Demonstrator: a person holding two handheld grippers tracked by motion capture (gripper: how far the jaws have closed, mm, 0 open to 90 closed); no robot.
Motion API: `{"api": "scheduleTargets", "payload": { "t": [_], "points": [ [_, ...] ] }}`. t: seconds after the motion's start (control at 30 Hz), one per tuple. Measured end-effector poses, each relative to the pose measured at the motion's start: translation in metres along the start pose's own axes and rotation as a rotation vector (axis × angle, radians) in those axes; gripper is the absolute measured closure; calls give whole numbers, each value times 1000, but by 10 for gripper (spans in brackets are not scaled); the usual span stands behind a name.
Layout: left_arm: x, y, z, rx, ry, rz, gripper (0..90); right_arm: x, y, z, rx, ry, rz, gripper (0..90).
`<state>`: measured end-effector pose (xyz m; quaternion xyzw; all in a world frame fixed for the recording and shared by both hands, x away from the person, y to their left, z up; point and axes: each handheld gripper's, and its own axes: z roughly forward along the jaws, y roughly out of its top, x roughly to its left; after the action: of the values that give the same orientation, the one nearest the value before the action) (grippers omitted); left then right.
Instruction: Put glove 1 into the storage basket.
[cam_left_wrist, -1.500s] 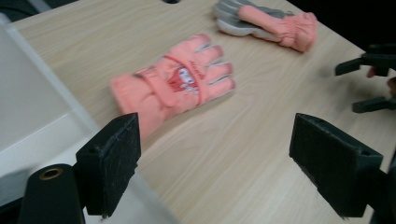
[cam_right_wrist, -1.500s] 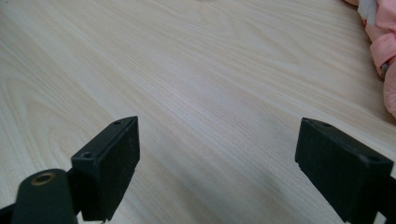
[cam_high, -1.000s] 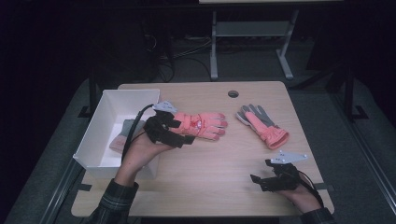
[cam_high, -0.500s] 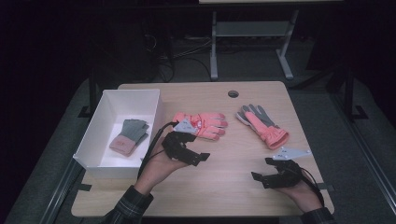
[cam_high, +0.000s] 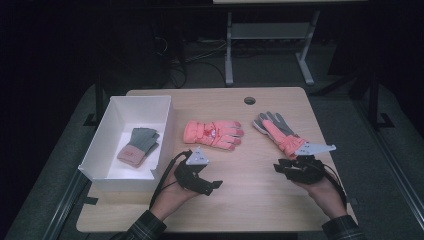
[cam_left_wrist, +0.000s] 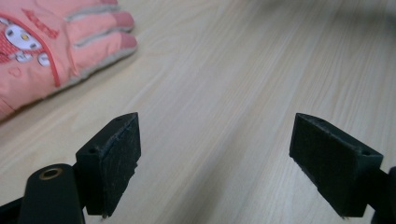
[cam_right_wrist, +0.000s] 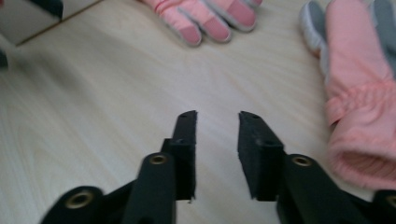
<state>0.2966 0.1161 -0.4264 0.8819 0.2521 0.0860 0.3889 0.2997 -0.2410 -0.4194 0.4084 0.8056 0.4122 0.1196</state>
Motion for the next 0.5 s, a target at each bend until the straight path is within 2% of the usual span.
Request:
{"api": "scheduleTargets", "payload": {
  "t": [0.2,0.3,0.5],
  "points": [
    [0,-7,11,28,10,12,161,-21,20,6,-12,-52,-12,900],
    [0,-9,14,34,-1,3,162,-32,29,8,-15,-60,-7,900],
    [1,-16,14,16,-2,-1,161,-62,40,18,-2,-98,5,900]
  ]
}}
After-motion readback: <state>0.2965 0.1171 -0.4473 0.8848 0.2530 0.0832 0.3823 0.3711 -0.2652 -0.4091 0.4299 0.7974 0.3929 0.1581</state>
